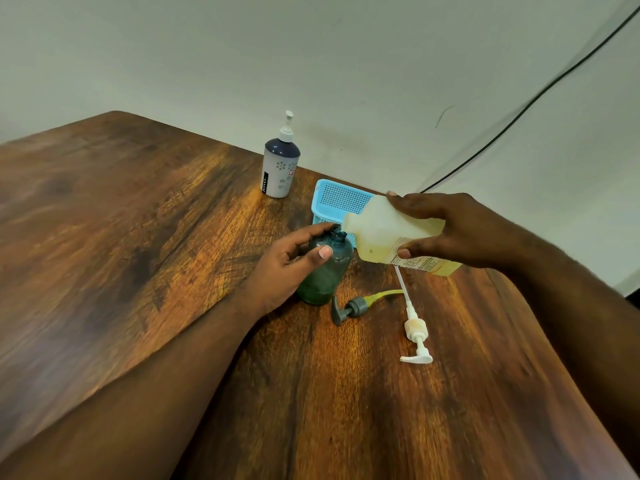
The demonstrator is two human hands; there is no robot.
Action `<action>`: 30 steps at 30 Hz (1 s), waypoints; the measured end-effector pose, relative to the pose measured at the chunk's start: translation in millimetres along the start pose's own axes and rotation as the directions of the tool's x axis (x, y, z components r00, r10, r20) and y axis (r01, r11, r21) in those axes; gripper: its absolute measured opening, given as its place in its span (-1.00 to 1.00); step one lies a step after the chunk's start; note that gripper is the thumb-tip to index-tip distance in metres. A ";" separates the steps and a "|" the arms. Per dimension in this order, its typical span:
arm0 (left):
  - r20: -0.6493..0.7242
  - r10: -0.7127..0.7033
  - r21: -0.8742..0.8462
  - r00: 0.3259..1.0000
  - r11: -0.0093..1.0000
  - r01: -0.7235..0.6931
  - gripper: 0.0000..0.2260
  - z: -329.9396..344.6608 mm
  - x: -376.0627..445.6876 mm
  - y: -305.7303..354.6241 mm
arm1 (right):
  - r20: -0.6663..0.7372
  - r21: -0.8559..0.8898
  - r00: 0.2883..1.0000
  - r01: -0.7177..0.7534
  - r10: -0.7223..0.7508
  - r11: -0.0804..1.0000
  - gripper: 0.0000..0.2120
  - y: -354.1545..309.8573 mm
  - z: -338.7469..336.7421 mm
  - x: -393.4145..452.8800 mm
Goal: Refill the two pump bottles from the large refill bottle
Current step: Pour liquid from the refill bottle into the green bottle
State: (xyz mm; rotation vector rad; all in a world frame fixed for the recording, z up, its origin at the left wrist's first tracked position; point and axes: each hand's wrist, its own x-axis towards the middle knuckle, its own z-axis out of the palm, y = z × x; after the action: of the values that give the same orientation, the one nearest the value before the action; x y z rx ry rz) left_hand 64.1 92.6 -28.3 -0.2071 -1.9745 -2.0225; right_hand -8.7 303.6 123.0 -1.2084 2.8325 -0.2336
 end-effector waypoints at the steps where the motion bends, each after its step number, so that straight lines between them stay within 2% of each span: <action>1: -0.004 0.000 -0.002 1.000 1.000 0.000 -0.65 0.4 0.0 0.4 | -0.001 -0.003 1.000 0.000 0.000 1.000 -0.20 0.1 -0.2 0.4; 11: -0.008 0.011 -0.002 1.000 1.000 -0.011 -0.64 1.8 -1.7 3.2 | -0.015 -0.011 1.000 0.011 -0.011 1.000 -0.26 1.5 -0.3 0.7; 17: -0.007 0.020 0.021 1.000 1.000 -0.020 -0.66 1.8 -2.0 5.2 | 0.002 -0.007 1.000 -0.001 0.001 1.000 -0.17 -3.5 -3.2 -0.8; 30: -0.011 0.011 0.006 1.000 1.000 -0.011 -0.66 1.1 0.1 1.5 | 0.005 0.006 1.000 0.005 -0.005 1.000 -0.18 -2.4 -3.2 -0.2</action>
State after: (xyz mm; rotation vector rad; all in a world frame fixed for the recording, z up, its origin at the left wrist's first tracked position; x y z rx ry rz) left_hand 64.4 93.7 -26.8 -0.2048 -1.9682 -2.0061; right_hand -7.2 302.5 126.5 -1.2133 2.8225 -0.2390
